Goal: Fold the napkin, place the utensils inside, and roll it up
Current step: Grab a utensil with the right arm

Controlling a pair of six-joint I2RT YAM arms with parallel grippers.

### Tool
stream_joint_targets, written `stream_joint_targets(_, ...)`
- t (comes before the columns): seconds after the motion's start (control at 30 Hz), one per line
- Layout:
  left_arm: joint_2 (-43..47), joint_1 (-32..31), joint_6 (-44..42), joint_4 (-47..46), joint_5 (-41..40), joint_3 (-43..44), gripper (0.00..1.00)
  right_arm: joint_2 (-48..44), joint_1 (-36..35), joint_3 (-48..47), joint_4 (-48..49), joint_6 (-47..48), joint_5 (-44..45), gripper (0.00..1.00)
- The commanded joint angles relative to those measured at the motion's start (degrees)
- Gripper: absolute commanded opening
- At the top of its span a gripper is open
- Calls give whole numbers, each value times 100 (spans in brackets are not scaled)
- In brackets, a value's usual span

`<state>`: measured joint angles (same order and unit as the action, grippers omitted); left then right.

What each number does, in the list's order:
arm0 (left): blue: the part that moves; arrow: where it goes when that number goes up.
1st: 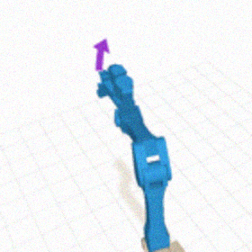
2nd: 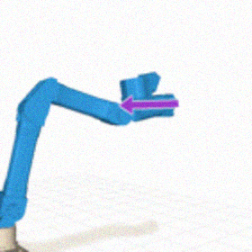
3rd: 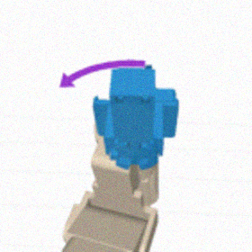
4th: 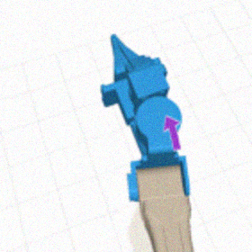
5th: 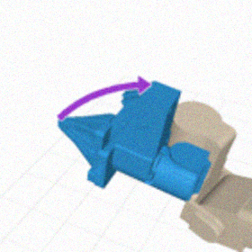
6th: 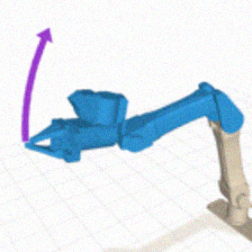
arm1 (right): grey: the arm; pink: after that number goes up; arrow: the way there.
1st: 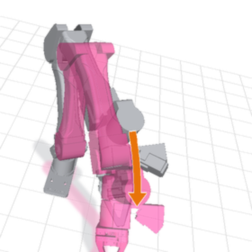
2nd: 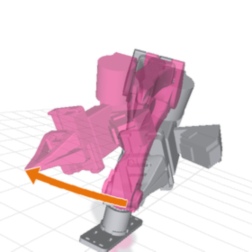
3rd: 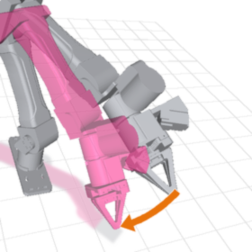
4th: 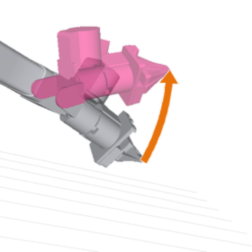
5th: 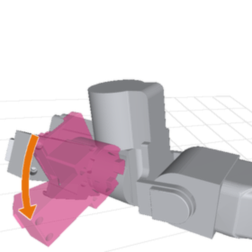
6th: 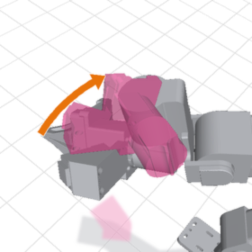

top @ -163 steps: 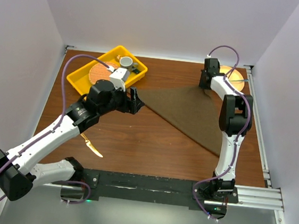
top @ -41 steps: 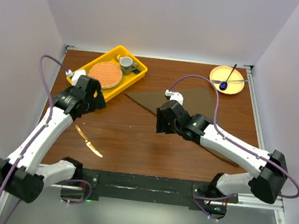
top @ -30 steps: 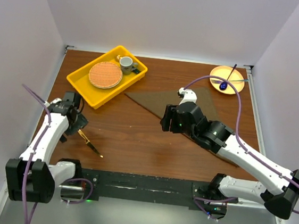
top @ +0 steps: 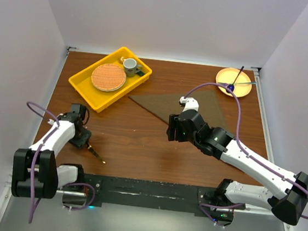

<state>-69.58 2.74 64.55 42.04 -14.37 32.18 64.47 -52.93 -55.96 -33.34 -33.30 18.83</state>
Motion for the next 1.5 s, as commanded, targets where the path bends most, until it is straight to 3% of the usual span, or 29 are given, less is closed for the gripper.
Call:
stream_joint_targets(0.0, -12, 24, 716, -610, 286, -749, 42, -163, 2, -46, -41, 122, 218, 63)
stream_joint_targets(0.3, 726, 7, 400, -531, 356, -652, 1, -347, -7, -178, -278, 166, 402, 64)
stream_joint_targets(0.53, 1280, -221, -74, 373, 225, 137, 0, -488, -7, -266, -366, 183, 534, 65)
stream_joint_targets(0.7, 1193, -1772, -513, 778, -565, 1261, 0, -514, 2, -441, -585, 236, 692, 66)
stream_joint_targets(0.8, 1070, -2809, -821, 718, -1013, 1649, 0, -549, 2, -564, -691, 271, 797, 66)
stream_joint_targets(0.83, 1026, -3075, -1074, 309, -1041, 1799, 0, -575, 2, -599, -743, 289, 832, 67)
stream_joint_targets(0.9, 929, -3724, -1820, 34, -1173, 1966, 0, -611, -7, -722, -805, 333, 946, 69)
stream_joint_targets(0.93, 842, -3911, -2615, -612, -1138, 2054, 0, -611, -7, -775, -884, 359, 973, 70)
stream_joint_targets(1.03, 369, -4282, -2790, -338, -1560, 2563, 0, -690, 10, -933, -1007, 430, 1079, 73)
stream_joint_targets(1.17, 375, -4300, -3018, -669, -972, 2399, 0, -480, 19, -1065, -1077, 640, 1008, 74)
stream_joint_targets(1.2, 349, -4282, -3089, -758, -788, 2293, 4, -435, 11, -1083, -1078, 684, 1000, 75)
stream_joint_targets(1.23, 210, -4282, -3211, -715, -752, 2301, 14, -383, 10, -1101, -1043, 737, 800, 76)
stream_joint_targets(1.27, 130, -4282, -3204, -602, -743, 2336, 32, -260, 2, -1127, -982, 937, 606, 77)
stream_joint_targets(1.3, 120, -4282, -3160, -557, -777, 2301, 40, -172, 10, -1127, -920, 1105, 335, 78)
stream_joint_targets(1.33, 364, -4282, -2959, -618, -795, 2223, 47, -15, 10, -1171, -867, 1289, -103, 79)
stream_joint_targets(1.47, 1358, -4037, -2493, -1119, -663, 1818, 92, 820, 2, -1224, -491, 2631, -634, 81)
